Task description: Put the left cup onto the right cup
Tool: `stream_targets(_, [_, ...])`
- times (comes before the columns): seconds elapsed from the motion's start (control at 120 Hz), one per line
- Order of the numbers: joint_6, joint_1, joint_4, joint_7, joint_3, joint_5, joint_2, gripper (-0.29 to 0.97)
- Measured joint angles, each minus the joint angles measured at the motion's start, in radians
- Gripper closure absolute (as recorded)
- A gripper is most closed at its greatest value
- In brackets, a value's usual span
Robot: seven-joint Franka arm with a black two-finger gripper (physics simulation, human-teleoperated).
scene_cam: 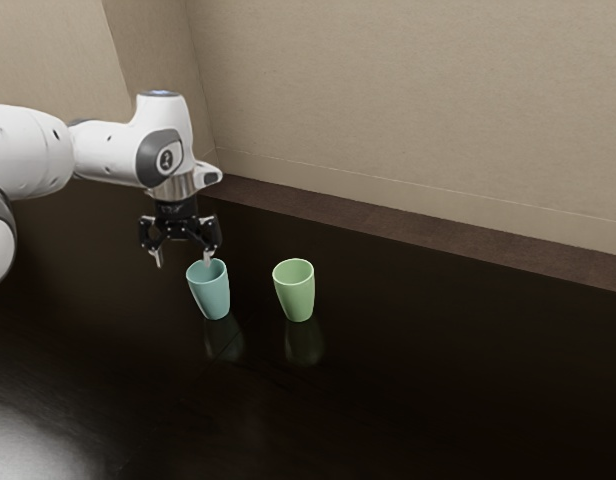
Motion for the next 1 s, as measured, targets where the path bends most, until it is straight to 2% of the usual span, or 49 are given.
stream_targets(0.633, [0.012,0.006,0.0,-0.003,0.0,-0.008,0.039,0.03])
stream_targets(1.0, [0.022,0.005,0.0,-0.005,0.0,-0.013,0.047,0.16])
